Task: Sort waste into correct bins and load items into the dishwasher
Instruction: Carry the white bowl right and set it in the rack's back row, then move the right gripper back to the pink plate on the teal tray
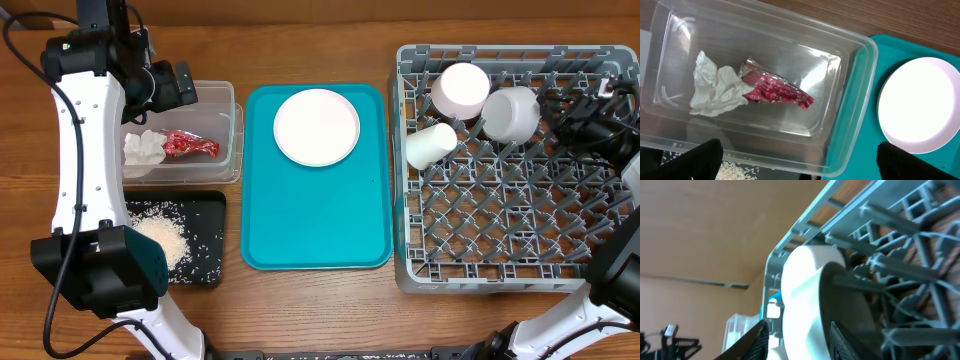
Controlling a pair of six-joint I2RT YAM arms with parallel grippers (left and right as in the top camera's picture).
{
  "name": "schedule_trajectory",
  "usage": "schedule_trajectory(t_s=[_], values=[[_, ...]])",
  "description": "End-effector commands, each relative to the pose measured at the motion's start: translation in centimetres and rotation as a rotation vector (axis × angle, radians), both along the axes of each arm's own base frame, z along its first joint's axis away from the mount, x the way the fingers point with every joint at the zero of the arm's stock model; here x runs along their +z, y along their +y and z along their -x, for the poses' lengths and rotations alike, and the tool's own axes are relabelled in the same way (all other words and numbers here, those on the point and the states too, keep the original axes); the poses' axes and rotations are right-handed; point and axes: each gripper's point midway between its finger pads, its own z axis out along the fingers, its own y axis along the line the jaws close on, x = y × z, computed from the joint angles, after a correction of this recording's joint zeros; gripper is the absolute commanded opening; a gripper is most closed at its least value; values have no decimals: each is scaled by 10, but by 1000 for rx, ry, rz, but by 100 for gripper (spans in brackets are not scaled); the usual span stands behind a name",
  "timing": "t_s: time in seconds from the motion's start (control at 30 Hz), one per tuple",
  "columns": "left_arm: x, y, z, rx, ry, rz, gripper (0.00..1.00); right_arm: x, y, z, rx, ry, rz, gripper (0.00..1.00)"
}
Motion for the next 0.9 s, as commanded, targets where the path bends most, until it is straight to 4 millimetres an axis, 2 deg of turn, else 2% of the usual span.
schedule_trajectory(t_s=[0.0, 0.13, 0.33, 0.43, 0.6, 0.7, 0.77, 0.83, 0.87], values=[[9, -1, 0, 4, -22, -8, 100, 2, -26, -3, -124, 62, -59, 45], [9, -1, 0, 4, -22, -8, 100, 20, -40, -2, -155, 32, -48, 47], [9, -1, 0, 4, -22, -8, 100, 54, -45, 1, -201, -11, 19, 48], [9, -1, 0, 4, -22, -8, 100, 60, -44, 4, -238, 10, 95, 49], [9, -1, 0, 4, -22, -8, 100, 53, -33, 9, -279, 88, 332, 49], [9, -1, 0, 4, -22, -8, 100, 54, -8, 6, -270, 123, 426, 50], [9, -1, 0, 4, -22, -8, 100, 57, 20, 1, -222, 113, 448, 50], [9, -1, 0, 4, -22, -8, 100, 55, 65, -4, -135, 111, 470, 51], [9, -1, 0, 4, -22, -8, 100, 54, 76, -5, -114, 111, 473, 51]])
